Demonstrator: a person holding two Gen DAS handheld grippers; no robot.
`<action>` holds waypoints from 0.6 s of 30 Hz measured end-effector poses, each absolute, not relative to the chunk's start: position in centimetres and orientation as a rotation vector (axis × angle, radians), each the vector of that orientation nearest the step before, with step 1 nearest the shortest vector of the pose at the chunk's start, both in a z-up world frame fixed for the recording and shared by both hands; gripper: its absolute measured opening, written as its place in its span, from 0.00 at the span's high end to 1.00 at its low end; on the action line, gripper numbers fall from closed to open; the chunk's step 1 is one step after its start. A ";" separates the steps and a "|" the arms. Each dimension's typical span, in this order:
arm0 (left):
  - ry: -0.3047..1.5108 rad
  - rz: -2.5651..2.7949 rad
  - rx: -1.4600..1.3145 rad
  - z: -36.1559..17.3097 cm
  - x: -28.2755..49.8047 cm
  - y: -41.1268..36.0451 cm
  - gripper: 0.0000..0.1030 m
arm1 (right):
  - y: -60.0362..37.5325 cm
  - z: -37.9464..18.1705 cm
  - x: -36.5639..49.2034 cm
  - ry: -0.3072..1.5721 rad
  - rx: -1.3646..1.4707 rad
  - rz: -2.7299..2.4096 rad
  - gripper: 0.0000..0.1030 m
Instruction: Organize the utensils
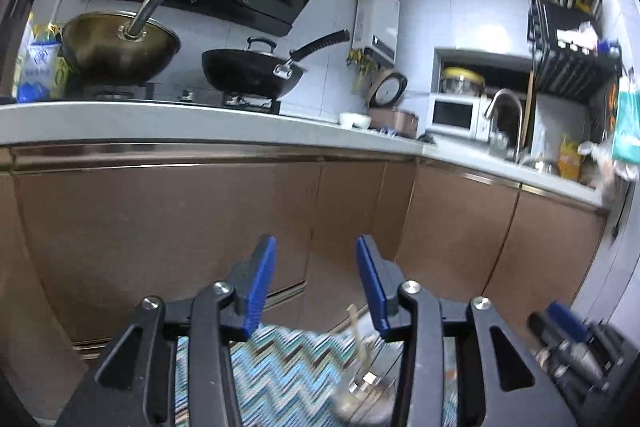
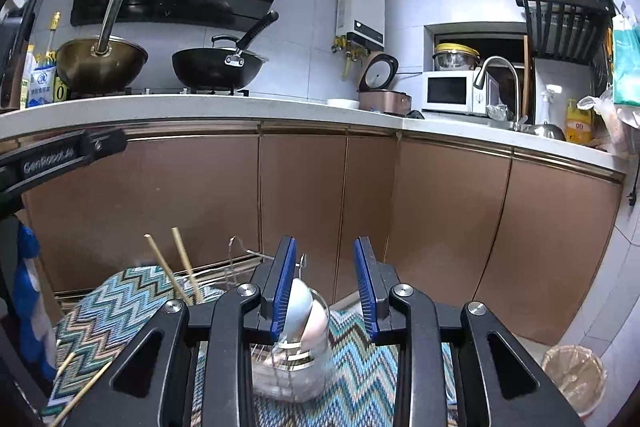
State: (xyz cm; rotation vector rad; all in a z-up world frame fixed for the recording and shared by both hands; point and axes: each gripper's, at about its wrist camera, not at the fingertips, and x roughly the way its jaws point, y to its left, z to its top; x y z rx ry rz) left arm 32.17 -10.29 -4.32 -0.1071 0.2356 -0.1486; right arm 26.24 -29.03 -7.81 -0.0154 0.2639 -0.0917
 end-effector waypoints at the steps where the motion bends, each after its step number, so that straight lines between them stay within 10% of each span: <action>1: 0.248 -0.141 -0.098 -4.2 31.5 -9.8 0.60 | -29.0 -7.6 25.8 0.271 -0.007 -0.090 0.72; 18: 0.355 -0.045 -0.046 -3.1 22.4 -1.6 0.52 | -28.3 -5.6 16.2 0.337 0.080 -0.085 0.65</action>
